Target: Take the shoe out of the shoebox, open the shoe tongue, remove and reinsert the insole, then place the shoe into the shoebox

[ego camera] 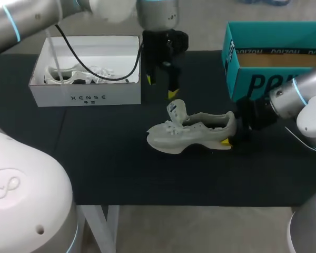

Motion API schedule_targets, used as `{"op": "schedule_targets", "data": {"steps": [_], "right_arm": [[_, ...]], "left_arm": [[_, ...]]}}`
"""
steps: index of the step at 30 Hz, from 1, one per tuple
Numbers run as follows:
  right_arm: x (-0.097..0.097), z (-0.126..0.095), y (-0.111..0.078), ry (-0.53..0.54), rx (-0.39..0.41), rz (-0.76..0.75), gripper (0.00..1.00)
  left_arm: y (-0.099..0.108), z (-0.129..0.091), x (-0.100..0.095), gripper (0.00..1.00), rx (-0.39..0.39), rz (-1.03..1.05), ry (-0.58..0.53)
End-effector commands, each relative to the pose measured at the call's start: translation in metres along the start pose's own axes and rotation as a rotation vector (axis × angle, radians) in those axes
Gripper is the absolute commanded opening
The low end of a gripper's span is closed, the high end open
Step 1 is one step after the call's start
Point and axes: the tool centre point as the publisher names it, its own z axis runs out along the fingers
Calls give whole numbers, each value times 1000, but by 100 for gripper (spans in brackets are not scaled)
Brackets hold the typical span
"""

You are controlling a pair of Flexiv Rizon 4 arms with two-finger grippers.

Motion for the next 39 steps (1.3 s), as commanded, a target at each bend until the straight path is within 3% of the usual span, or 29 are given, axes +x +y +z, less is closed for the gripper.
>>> {"op": "schedule_targets", "data": {"steps": [1,6,26,39], "right_arm": [[0,1,-1,-1,2,-1,0],[0,1,-1,-1,2,-1,0],[0,1,-1,-1,2,-1,0],[0,1,-1,-1,2,-1,0]], "left_arm": [[-13,-12,13,0,32,530,-83],[-22,-8,21,0,76,636,-56],[-23,-6,21,0,85,640,-62],[-76,65,66,0,68,705,-77]]}}
